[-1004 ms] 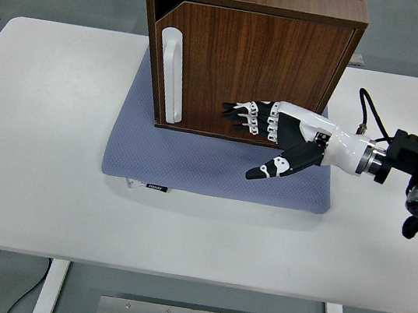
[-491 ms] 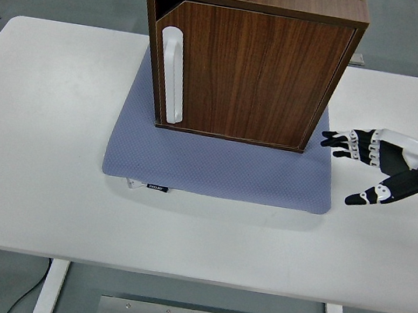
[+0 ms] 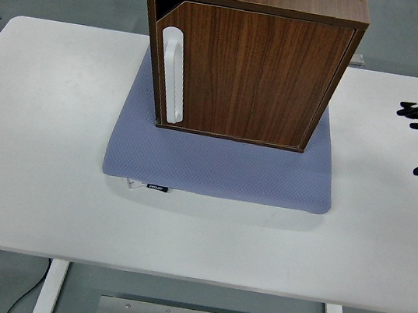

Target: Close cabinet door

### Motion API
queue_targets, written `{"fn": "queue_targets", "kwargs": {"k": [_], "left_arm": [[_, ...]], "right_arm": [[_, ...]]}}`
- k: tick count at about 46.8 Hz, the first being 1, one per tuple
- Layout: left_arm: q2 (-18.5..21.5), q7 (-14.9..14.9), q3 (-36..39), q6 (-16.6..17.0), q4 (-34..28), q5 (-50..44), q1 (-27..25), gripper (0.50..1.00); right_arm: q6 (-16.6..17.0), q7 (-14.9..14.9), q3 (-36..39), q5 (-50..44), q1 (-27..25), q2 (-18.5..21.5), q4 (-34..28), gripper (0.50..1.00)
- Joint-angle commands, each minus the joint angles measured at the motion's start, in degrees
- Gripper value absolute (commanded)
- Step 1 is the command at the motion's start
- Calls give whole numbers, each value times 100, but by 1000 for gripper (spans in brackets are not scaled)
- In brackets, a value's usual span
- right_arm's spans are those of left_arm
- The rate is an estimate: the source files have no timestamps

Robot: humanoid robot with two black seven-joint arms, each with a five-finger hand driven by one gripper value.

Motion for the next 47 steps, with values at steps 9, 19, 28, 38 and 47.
{"fn": "queue_targets", "kwargs": {"k": [9, 19, 28, 38, 47], "left_arm": [[0, 1, 0, -2, 0, -1, 0, 1000], [0, 1, 0, -2, 0, -1, 0, 1000], [0, 1, 0, -2, 0, -1, 0, 1000], [0, 1, 0, 6, 0, -1, 0, 1000], [0, 1, 0, -2, 0, 7, 0, 1000]], "right_arm": [[-464, 4, 351, 542, 25, 439, -222, 1000], [-860, 5, 535, 928, 16, 1019, -986, 1000], [-860, -4, 623, 1754, 16, 1441, -1365, 1000], [-1018, -4, 931, 2370, 7, 2073, -1365, 1000], [-1150, -4, 1291, 2573, -133, 2838, -1435, 1000]]}}
